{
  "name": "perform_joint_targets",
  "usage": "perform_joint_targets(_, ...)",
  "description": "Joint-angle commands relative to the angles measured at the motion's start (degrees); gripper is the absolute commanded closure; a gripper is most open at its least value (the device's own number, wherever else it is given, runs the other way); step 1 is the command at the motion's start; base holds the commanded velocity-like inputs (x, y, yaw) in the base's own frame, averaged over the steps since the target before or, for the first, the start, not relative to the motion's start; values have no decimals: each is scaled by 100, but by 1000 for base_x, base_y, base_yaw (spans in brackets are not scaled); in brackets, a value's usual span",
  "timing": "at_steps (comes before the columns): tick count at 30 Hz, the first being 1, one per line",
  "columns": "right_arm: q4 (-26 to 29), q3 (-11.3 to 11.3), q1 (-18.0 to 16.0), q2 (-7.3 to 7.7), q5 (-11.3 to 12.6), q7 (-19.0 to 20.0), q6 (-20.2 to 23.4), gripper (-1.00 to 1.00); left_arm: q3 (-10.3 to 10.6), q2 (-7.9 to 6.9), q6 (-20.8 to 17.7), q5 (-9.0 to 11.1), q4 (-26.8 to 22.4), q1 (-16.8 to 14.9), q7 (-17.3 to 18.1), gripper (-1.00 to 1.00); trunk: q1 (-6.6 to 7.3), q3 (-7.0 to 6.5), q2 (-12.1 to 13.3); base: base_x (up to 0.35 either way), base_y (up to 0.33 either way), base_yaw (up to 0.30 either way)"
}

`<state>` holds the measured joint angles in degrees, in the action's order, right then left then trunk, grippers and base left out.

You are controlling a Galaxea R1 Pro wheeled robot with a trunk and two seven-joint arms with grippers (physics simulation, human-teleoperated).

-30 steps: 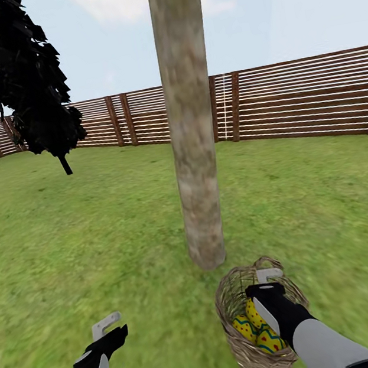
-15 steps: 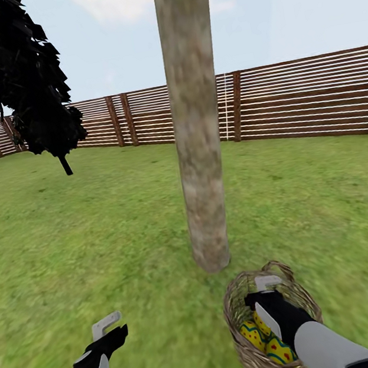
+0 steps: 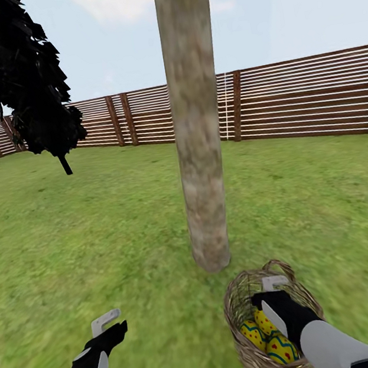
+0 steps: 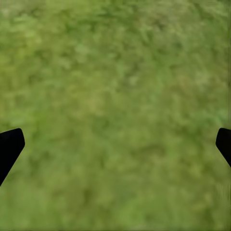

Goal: Take the three Easter eggs out of the wicker basket on the lawn in the garden, then place them on the lawn next to a single tree (choose any tree) so that all three eggs are next to the same tree and none are left in the basket.

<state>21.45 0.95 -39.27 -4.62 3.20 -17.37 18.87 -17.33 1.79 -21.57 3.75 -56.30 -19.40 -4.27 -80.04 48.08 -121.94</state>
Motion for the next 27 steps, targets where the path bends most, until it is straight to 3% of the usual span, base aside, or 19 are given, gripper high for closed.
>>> perform_joint_targets(1,13,-3,-2,5,33,-29,29,-100,-7,5,-31,40,-14,-3,-21,-100,-22,24,-44,0,0,0)
perform_joint_targets(13,25,-25,-2,7,31,-41,60,-100,-4,12,-47,45,-56,-3,-17,-100,-285,240,-525,0,0,0)
perform_joint_targets(15,26,-28,-2,9,31,-47,66,-100,-5,14,-207,73,-329,-3,-3,-100,-329,276,-606,0,0,0)
perform_joint_targets(20,31,-120,-9,90,31,-63,282,-100,13,18,-1984,562,-1507,-3,240,-100,-439,365,-806,0,0,0)
perform_joint_targets(21,32,-141,-9,96,31,-63,295,-100,23,22,-2154,595,-1630,-3,253,-100,-461,383,-846,0,0,0)
perform_joint_targets(23,40,-204,-10,112,31,-64,335,-100,85,66,-2895,686,-2179,-3,287,-100,-505,419,-926,0,0,0)
perform_joint_targets(27,41,-238,-18,118,31,-65,362,-100,132,211,-3572,722,-2767,-20,273,-100,-593,491,-1087,0,0,0)
